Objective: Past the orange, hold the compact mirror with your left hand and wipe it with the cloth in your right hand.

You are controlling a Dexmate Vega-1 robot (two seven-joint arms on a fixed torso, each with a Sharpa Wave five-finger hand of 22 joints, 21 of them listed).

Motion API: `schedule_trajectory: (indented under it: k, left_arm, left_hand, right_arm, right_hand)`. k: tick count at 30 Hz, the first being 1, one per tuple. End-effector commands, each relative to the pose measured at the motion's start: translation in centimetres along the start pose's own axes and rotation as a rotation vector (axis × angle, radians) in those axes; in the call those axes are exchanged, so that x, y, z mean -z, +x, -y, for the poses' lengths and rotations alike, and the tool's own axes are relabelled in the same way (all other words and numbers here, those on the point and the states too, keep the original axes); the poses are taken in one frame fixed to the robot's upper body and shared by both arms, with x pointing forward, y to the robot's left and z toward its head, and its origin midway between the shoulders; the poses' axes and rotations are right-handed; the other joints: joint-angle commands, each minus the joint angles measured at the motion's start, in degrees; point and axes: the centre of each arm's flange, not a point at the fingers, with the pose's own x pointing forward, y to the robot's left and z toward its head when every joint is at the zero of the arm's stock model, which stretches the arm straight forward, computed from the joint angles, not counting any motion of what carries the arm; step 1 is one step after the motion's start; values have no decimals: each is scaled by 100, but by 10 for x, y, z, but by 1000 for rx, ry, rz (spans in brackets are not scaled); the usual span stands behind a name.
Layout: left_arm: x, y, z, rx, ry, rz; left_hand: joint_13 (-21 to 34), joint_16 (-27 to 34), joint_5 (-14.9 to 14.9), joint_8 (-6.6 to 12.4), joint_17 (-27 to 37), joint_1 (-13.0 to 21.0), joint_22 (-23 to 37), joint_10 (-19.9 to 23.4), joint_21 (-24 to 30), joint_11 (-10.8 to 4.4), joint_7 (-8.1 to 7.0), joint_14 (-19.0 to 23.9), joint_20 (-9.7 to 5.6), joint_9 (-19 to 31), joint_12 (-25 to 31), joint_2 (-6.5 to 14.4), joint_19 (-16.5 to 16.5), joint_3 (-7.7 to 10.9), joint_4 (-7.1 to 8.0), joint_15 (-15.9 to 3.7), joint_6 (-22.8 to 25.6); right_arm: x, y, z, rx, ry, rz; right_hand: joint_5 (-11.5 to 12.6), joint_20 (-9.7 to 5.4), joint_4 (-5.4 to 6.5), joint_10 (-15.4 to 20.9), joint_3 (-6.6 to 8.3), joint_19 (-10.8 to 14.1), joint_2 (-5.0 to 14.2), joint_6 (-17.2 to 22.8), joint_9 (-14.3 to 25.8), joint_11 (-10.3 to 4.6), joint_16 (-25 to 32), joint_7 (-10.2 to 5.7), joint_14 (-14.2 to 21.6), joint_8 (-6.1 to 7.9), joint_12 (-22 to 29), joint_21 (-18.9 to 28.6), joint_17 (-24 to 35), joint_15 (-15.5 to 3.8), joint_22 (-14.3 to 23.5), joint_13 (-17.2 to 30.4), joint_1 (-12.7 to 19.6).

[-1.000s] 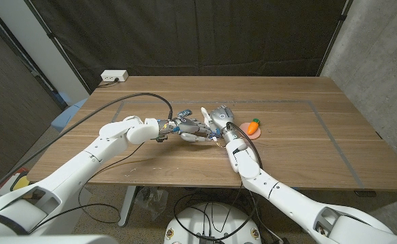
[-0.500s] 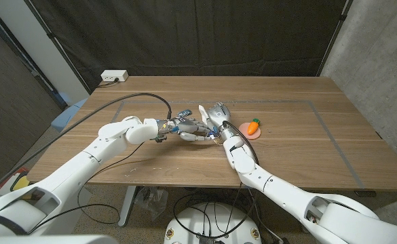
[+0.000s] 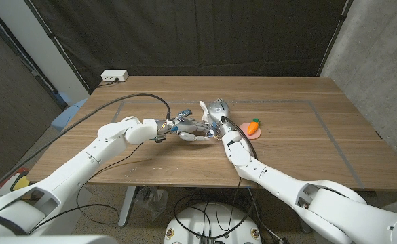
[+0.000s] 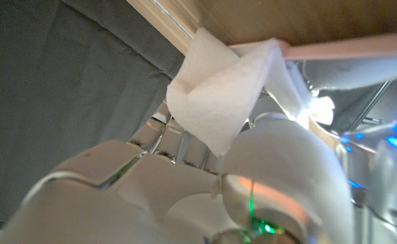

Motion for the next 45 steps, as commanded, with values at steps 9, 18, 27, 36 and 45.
schedule_trajectory:
  k: [9,18,27,36,45]
  left_arm:
    - [3,8,-6,-13,10,5]
    - [4,13,-7,-9,13,12]
    - [5,15,-7,-9,13,12]
    - [4,12,-6,-8,7,13]
    - [4,9,-4,-5,4,8]
  left_hand:
    - [25,-15,35,-19,19,9,18,-36,-21,-19,-32,-65,-13,8,7,452,-341,-34,12,-661,-67]
    - [25,-17,36,-24,18,8,18,-44,-20,-20,-35,-74,-27,9,5,454,-334,-38,12,-665,-92]
    - [25,-20,39,-23,18,8,18,-55,-29,-22,-38,-89,-24,9,3,457,-349,-42,13,-667,-104]
    - [25,-14,41,-26,18,8,18,-60,-28,-24,-39,-79,-23,9,3,460,-342,-44,13,-670,-123]
    - [25,-12,43,-20,18,9,18,-57,-29,-27,-40,-78,-24,9,6,462,-336,-48,13,-679,-123]
  right_arm:
    - [14,-18,1,-26,6,-3]
    - [0,-39,11,9,34,94]
    - [-6,-51,23,45,47,149]
    - [0,-41,18,20,33,113]
    - [8,-26,11,-3,9,70]
  right_hand:
    - [38,-288,3,17,-53,-16,16,426,21,-7,-2,-357,43,-54,-35,57,1,-1001,-1,15,85]
    - [52,-306,20,8,-68,-20,12,465,24,-8,-25,-358,30,-107,-62,69,-10,-996,-3,15,92]
    - [60,-316,28,3,-78,-21,10,474,25,-8,-36,-361,21,-144,-77,76,-15,-996,-4,15,96]
    - [74,-323,39,3,-90,-24,12,502,28,-6,-45,-375,14,-197,-99,87,-17,-1002,-6,16,104]
    - [86,-329,45,23,-101,-21,17,515,31,1,-41,-363,22,-245,-110,99,-13,-1003,-9,18,118]
